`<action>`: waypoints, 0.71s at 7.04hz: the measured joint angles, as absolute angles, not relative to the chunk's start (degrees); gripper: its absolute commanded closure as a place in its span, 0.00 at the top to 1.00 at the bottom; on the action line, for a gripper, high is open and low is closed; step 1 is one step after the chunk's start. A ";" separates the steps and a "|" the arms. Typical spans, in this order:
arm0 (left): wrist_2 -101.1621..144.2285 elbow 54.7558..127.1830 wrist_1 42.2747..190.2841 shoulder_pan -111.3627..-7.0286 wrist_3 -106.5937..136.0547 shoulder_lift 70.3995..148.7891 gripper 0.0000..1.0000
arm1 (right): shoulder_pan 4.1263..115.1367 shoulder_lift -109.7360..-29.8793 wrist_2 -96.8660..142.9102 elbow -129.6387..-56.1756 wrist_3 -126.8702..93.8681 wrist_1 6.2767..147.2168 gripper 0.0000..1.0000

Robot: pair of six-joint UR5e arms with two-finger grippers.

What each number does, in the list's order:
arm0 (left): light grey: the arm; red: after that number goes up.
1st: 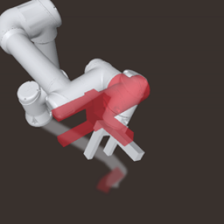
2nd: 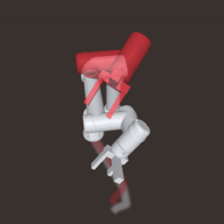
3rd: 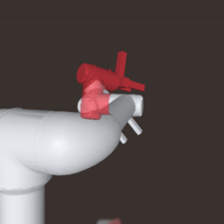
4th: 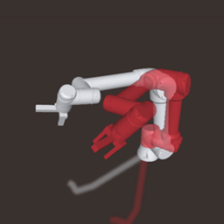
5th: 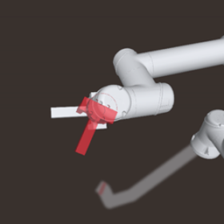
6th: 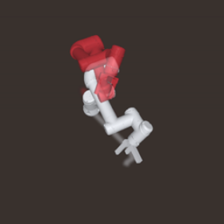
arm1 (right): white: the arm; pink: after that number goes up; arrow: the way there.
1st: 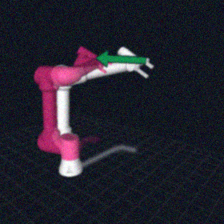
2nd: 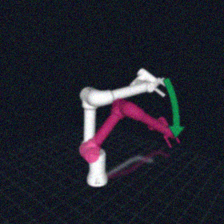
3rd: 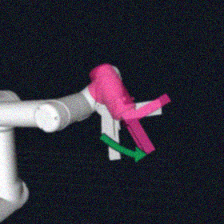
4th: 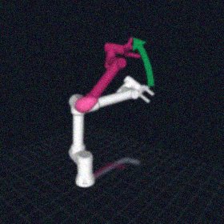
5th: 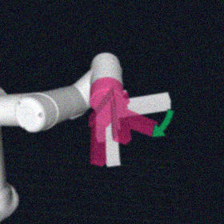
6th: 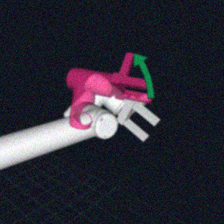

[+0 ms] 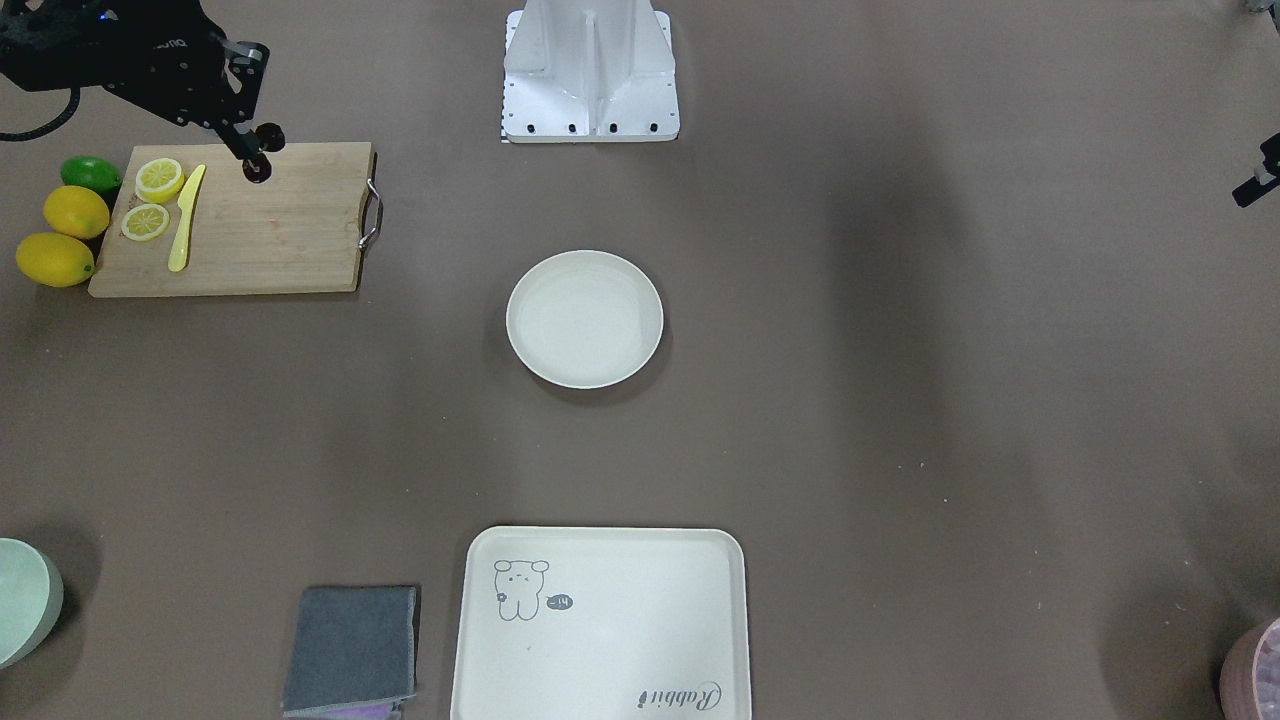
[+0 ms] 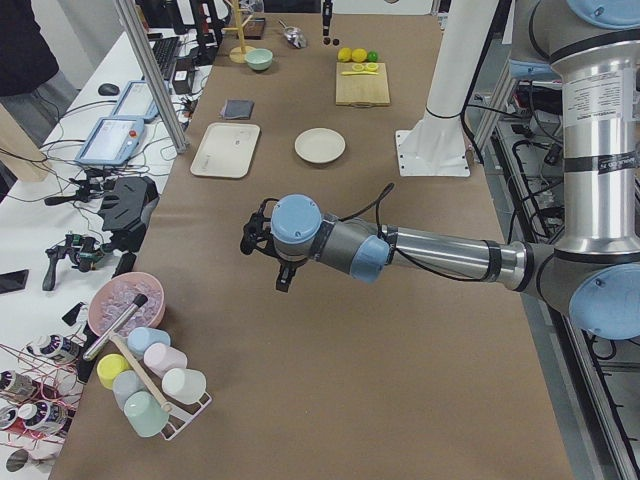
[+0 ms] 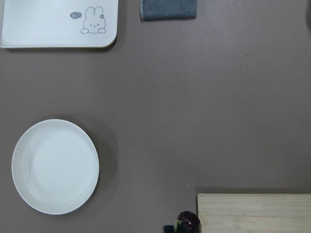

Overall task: Place red cherry on plate
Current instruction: 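Lift the cherries with the right gripper and carry toward the plate, then lower the cherries onto the white plate and open the right gripper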

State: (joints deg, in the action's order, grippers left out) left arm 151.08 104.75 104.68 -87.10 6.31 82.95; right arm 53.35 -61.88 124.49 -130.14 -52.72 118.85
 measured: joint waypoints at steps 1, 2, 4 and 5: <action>151.09 104.74 104.66 -87.10 6.68 83.19 0.98 | 52.60 -54.37 123.14 -124.09 -52.67 121.48 0.00; 151.06 104.67 104.62 -87.10 6.92 83.39 0.98 | 50.15 -48.47 120.04 -118.03 -53.50 122.25 0.00; 151.01 104.55 104.59 -87.10 7.07 83.63 0.98 | 43.05 -42.27 113.09 -108.40 -59.16 118.74 0.00; 151.00 104.55 104.61 -87.11 7.05 83.63 0.98 | 39.06 -41.25 109.42 -104.90 -63.43 114.77 0.00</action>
State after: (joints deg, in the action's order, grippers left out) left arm 151.00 104.55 104.61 -87.11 7.05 83.63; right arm 39.06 -41.25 109.42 -104.90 -63.43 114.77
